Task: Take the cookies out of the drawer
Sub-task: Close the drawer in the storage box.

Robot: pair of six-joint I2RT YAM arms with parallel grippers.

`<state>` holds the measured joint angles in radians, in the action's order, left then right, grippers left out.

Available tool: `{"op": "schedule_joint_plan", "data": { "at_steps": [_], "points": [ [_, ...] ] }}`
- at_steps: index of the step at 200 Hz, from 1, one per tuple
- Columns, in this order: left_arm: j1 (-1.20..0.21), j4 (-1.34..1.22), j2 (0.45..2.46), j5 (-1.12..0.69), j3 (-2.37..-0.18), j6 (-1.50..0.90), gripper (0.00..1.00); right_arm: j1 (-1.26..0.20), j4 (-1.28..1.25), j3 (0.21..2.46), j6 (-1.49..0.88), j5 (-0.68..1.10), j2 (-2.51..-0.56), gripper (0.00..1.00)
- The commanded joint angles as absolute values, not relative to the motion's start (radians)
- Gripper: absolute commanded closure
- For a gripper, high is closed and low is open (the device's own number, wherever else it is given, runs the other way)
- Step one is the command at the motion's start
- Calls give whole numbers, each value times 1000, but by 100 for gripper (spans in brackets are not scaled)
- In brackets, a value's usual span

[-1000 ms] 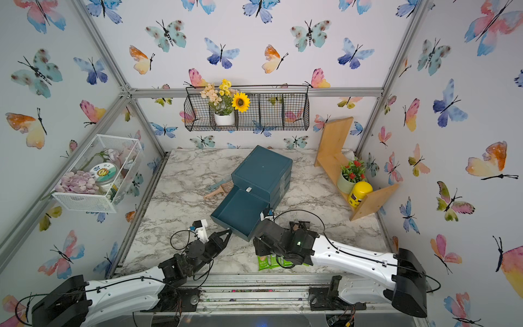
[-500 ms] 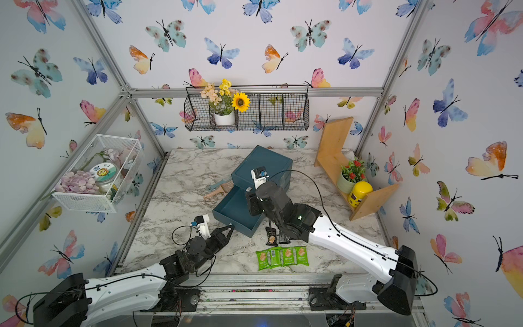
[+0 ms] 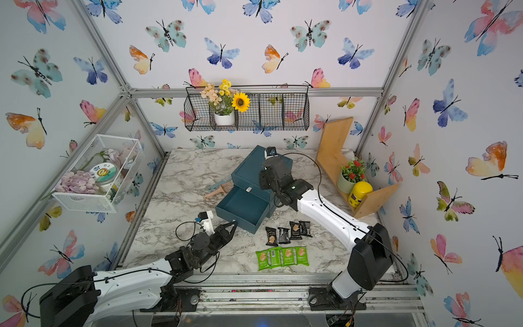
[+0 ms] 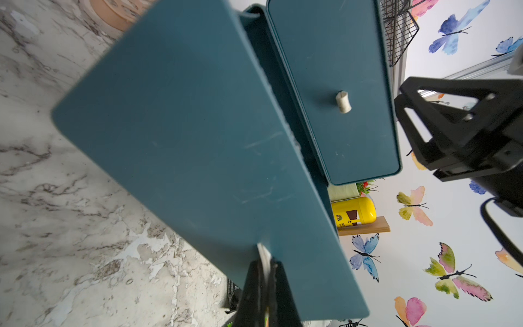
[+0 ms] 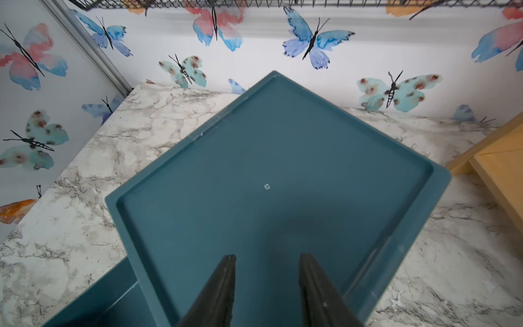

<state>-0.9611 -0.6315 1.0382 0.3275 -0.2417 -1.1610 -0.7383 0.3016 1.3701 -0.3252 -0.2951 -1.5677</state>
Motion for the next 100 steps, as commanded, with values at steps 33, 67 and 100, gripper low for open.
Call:
{"op": "schedule_joint_plan", "data": {
  "at_steps": [33,67,100],
  "points": [
    [-904,-745,1150,252,-322,-1111,100,-735,363,1379,-348,-253,-1592,64],
    [-867,-789,1227,236,-368,-1110,100,-734,376,1378,-367,-252,-1609,65],
    [-854,-834,1333,198,-445,-1089,100,-735,392,1381,-374,-255,-1623,66]
  ]
}}
